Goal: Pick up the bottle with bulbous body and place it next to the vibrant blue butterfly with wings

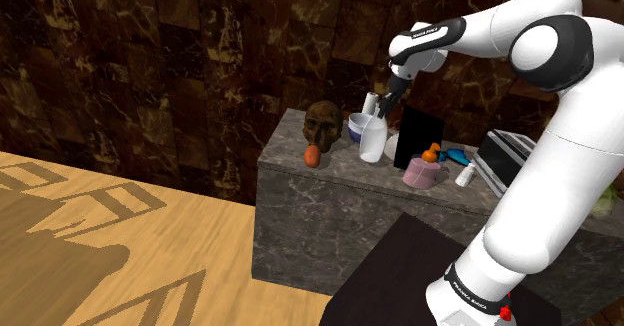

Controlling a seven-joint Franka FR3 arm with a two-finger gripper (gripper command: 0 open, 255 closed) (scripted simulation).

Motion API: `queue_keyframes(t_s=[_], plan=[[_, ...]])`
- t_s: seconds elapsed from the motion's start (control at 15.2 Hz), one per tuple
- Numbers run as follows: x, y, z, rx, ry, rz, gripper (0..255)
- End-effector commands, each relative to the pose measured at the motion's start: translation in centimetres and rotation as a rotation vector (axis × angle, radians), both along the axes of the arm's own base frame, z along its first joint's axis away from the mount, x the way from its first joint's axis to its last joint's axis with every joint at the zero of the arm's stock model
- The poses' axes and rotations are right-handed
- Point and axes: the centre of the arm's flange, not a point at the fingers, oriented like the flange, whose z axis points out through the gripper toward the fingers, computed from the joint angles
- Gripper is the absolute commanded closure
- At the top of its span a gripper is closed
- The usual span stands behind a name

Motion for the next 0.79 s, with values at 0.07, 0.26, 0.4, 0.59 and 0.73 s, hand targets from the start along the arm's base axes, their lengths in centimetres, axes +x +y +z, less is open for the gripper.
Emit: queue_keyframes(t_s=[0.07,0.26,0.4,0.59,0.73], plan=[[0.0,0.1,1.6,0.0,0.0,0.0,255],[0.0,0.1,3.2,0.0,0.0,0.0,255],[0.0,0.1,4.3,0.0,0.0,0.0,255],[0.0,0.1,5.9,0.0,0.0,0.0,255],[0.0,0.1,6.9,0.0,0.0,0.0,255]])
